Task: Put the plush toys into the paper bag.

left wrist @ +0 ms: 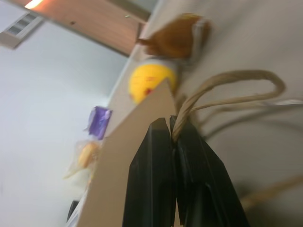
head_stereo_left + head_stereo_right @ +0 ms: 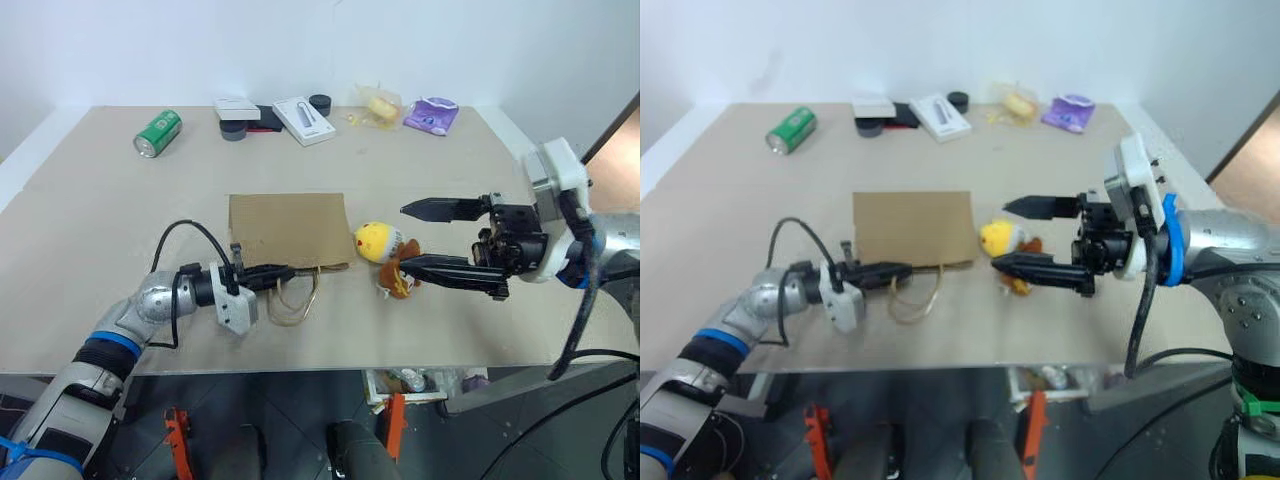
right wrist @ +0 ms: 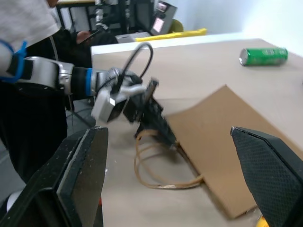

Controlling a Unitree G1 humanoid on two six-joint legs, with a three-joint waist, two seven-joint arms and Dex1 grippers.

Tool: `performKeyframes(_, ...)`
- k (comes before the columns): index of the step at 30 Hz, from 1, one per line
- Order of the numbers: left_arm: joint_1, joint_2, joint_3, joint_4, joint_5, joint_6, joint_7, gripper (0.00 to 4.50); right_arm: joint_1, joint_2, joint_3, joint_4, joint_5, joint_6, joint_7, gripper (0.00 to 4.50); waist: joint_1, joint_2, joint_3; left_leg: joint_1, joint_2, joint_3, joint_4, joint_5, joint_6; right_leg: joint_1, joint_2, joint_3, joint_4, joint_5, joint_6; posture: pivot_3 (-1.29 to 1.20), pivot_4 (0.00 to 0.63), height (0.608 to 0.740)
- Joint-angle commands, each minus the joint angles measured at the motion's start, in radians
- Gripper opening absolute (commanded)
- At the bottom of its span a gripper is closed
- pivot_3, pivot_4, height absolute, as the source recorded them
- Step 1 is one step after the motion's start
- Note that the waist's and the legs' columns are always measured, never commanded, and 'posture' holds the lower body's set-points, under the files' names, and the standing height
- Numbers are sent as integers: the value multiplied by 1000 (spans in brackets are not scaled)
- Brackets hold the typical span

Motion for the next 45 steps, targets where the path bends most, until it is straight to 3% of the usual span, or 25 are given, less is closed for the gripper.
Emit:
performKeyframes(1,32,-27,69,-195,-215,217,-21,118,68,117,61,-56,-52,-8,-171,4500,-1,-1,0,0,0,0,0,0,0,0,1,0,0,0,0,0,150,740)
performKeyframes(4,68,-39,96,-334,-276,347,-29,118,111,243,137,-49,-145,-19,-324,4500,-5,-1,0,0,1,-1,0,0,0,0,2,0,0,0,1,0,150,740)
performKeyframes(7,100,-55,121,-422,-293,440,-26,0,135,347,210,-18,-248,-42,-438,3690,-8,0,0,0,1,-2,0,0,0,0,3,1,1,0,1,0,150,740)
performKeyframes(14,142,-92,165,-506,-294,553,-35,0,97,535,320,104,-392,-108,-546,158,-15,-1,-1,0,0,-3,1,0,1,1,4,1,1,0,0,0,150,740)
performKeyframes(24,158,-147,221,-546,-306,644,-13,0,-22,802,398,399,-617,-157,-761,69,-22,-1,-1,-1,0,-5,0,1,1,0,6,2,1,0,0,0,150,740)
performKeyframes(33,89,-235,351,-658,-371,812,117,0,-17,830,401,434,-719,-63,-842,69,-21,-5,-3,-1,0,-6,1,1,2,1,5,1,0,1,1,0,150,740)
performKeyframes(40,51,-255,365,-734,-371,866,140,0,-19,844,392,421,-725,-38,-835,69,-23,-5,-4,0,0,-6,1,1,2,3,5,1,0,1,1,0,150,740)
performKeyframes(45,106,-256,357,-718,-352,869,125,0,-21,852,392,396,-716,-103,-802,69,-23,-5,-4,1,0,-7,0,1,2,2,6,1,0,1,0,0,150,740)
